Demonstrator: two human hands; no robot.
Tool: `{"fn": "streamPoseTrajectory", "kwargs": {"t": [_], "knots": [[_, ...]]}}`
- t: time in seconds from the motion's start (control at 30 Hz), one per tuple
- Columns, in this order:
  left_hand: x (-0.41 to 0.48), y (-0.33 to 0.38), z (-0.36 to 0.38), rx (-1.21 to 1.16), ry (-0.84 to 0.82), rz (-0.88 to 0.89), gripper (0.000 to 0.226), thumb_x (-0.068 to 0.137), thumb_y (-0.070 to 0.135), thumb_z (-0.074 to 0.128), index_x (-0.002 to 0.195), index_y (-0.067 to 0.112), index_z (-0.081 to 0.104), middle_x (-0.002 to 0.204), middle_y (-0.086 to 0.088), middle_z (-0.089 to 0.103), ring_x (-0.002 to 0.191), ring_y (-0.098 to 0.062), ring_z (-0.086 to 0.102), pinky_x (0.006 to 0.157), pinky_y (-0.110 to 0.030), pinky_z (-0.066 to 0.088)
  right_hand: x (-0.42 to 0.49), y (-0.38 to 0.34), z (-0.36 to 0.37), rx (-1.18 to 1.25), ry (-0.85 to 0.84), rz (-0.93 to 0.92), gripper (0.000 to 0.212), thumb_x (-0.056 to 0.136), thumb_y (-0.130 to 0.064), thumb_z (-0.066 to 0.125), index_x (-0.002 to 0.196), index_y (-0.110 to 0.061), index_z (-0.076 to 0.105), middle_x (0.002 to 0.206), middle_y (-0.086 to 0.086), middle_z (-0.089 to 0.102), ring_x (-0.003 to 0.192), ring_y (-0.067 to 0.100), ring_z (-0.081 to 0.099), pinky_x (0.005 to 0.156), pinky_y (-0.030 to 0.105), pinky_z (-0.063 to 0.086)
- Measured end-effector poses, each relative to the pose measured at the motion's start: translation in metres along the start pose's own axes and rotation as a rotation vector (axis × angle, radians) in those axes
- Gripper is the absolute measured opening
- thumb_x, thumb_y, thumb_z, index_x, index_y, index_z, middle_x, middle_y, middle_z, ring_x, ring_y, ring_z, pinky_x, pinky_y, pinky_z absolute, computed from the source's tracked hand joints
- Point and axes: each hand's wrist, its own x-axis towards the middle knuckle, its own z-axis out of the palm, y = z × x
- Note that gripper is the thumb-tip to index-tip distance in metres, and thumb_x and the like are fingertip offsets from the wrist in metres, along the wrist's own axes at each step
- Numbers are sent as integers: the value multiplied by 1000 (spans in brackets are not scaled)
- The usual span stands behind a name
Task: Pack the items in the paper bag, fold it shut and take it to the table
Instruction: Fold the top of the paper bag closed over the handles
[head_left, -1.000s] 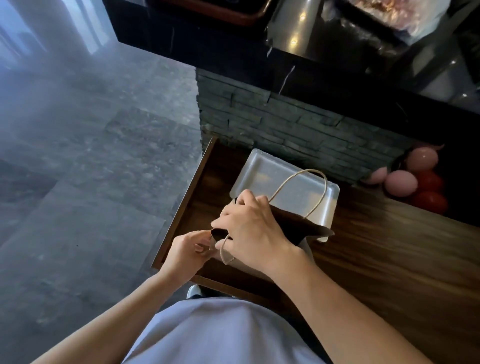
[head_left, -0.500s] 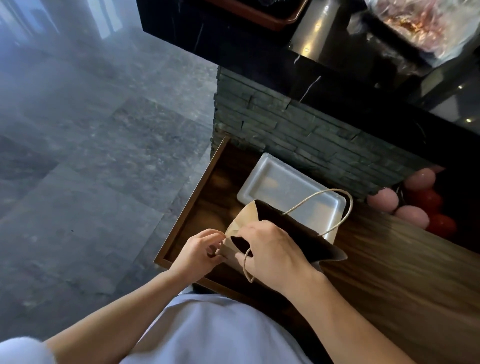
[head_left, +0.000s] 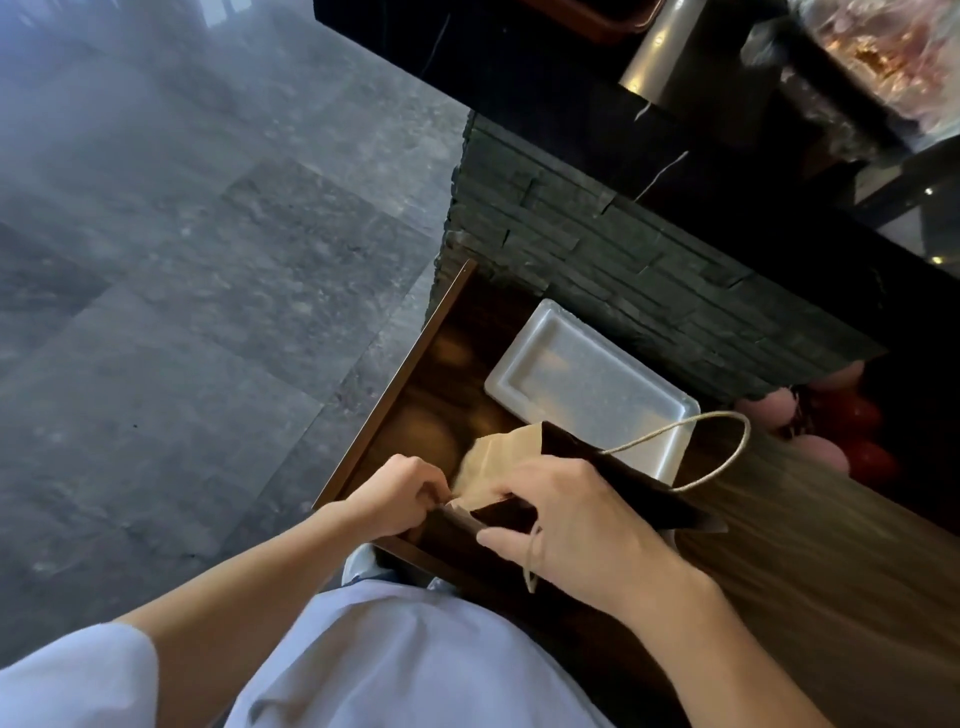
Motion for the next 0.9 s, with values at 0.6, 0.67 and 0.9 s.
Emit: {"fn": "streamPoseTrajectory", "kwargs": {"t": [0.6,0.67,0.9], "knots": [[66,28,-21,-239,-144,79,49,73,38,75,119,43,59,115,16,66,107,-6,57,85,-24,52,42,15,-30,-311,12,358,36,80,-52,62,98,-21,62,97,0,65,97,22,57,86,39,40],[67,27,-17,-191,-55,108,47,71,40,78,116,38,63,109,15,68,99,-6,60,76,-18,50,45,18,-23,-300,33,351,18,84,-37,65,93,-21,66,86,0,66,79,18,61,72,30,46],[73,20,-11,-33,146,108,9,77,26,76,85,25,74,78,7,69,77,-17,64,67,-27,52,49,22,-30,-201,89,230,10,85,-19,64,87,-24,73,83,-3,65,74,14,62,59,23,53]]}}
